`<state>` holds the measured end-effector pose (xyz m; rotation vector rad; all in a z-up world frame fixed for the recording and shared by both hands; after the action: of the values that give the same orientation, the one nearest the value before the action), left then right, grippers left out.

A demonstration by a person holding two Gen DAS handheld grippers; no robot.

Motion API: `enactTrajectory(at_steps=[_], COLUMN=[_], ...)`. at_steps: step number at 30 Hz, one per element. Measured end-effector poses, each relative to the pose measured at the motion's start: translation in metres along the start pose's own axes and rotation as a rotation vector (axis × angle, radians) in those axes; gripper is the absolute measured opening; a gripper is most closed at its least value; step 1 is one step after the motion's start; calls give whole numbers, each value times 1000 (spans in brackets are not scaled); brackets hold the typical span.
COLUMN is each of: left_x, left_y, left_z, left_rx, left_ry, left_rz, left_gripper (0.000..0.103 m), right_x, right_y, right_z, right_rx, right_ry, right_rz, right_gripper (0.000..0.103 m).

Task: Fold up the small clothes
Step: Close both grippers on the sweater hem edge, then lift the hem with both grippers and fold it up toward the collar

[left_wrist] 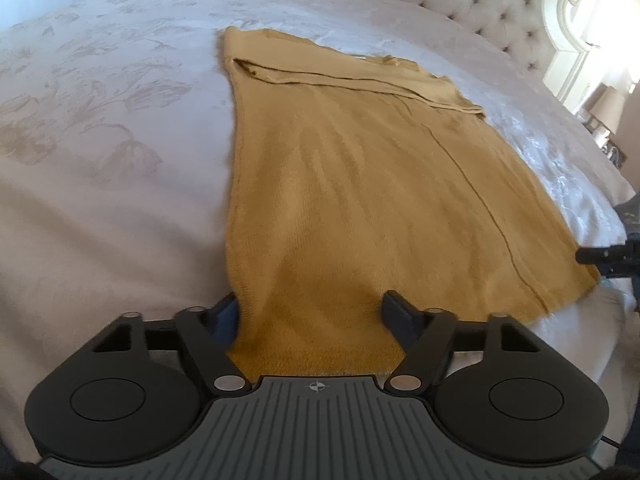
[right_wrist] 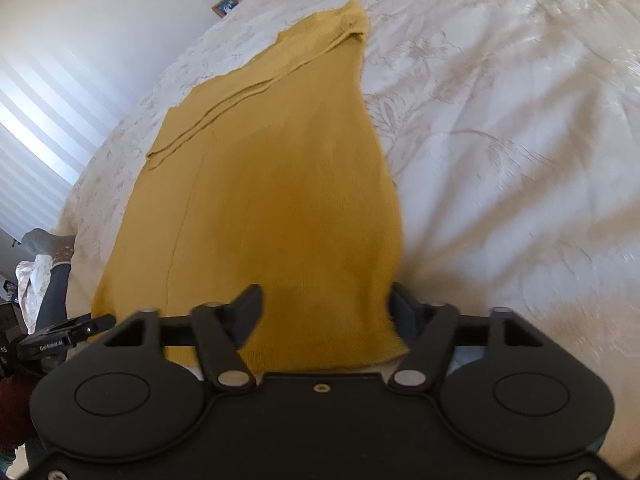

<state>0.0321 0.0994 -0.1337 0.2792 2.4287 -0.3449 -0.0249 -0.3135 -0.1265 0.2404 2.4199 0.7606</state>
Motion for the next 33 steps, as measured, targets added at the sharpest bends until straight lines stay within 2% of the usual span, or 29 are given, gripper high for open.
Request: enactTrajectory(at_steps=[2,3,4,5,7,10,13,20,25,33], left_x=[-1,-1,-2,-2,-1,-3,-10,-50,-82,-143], left_y=[1,2,3,4,8,10,9,7,10,23], left_z=[-1,-1,-1,-2,-4,-10,-21,-45,-46,-28], left_rx=[-9,-16,-24,-26,0,14,37,81,103,80], left_ry=[7,8,7,4,11,-15,-61,-201,-267,-356], left_rz=[-13,-18,-25,-37,-73,-101,-130,-167,-202,-212], left_gripper=[56,52,39,21,10,8,8,8,8,5], right_x=[2,2,3,3,4,1,-7,-44,-81,-151], right_y=[-2,-2,-2,-1,4,10,13,21,25,25], right_z=[-2,-1,-1,1,1,-3,-15,-33,-30,-3], right_rx=[2,4,6,5,7,-18,-72,-157,-171,-149], right_ry=[9,13,19,27,25,-8,-79,-234,-304,-384], right_rz=[10,12,10,6,-10,-9,26,67,65,31], right_gripper=[53,42,23,18,18,18,17,17,17,17])
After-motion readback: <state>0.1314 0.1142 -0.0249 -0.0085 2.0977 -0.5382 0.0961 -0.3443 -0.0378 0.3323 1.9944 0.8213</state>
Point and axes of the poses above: each gripper's, at about its wrist camera, not at the fingertips, and z roughly the way its jaws point, y to its left, x to its underside, the point moved 3 cm from there along z, roughly the way its jaws point, and after that the axes turned 3 degrees about -x, right-handed, at the moved point
